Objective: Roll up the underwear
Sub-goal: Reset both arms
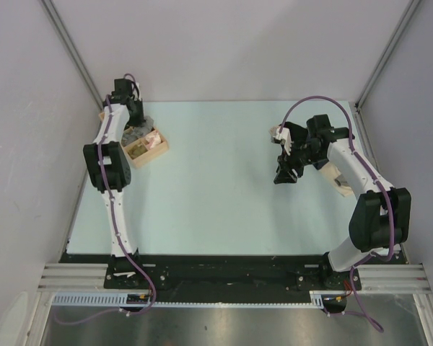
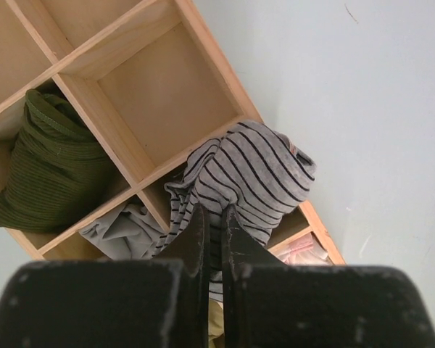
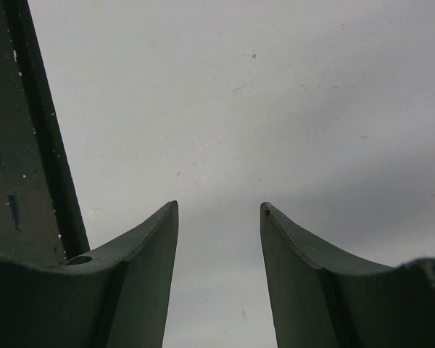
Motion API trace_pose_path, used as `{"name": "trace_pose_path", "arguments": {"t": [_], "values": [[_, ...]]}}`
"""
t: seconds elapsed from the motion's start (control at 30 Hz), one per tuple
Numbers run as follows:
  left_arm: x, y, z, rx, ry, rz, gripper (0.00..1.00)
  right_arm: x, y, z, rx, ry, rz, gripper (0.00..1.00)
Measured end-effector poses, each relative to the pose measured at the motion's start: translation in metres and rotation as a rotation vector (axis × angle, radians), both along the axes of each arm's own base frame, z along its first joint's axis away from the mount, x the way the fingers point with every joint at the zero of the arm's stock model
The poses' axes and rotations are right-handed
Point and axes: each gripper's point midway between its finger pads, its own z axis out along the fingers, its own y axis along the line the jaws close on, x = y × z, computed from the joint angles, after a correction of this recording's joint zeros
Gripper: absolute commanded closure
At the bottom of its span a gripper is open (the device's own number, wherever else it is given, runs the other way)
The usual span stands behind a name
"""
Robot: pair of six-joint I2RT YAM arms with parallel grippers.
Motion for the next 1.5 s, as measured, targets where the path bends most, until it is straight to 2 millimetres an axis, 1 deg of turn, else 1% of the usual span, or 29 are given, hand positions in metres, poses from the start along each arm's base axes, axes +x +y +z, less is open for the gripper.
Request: {"name": "trace_pose_path", "arguments": {"t": [0.2,0.47,0.97,1.13,1.27,1.5], "values": [[0.001,0.001,-0.005,-0.01,0.01,0.039,1.0,0.001,-0.001,0.0,0.0,-0.001,-0.003,0.47],[0.0,0.002,-0.005,-0.006,0.013,0.052,1.0,0.001,-0.003,0.0,0.0,-0.001,-0.008,0.47],[-0.003,0.001,-0.005,0.145,0.032,0.082,1.0,0.003,-0.009,0.0,0.005,-0.004,-0.018,0.47],[-0.006,0.003,-0.009,0.185,0.047,0.074,1.0,0.001,-0.01,0.002,0.014,-0.007,-0.009,0.47],[-0.007,0.003,-0.01,0.192,0.045,0.065,1.0,0.0,-0.01,0.004,0.02,-0.013,-0.002,0.47],[-0.015,0.006,-0.012,0.183,0.057,0.054,1.0,-0.003,-0.009,0.007,0.032,-0.022,0.011,0.47]]}}
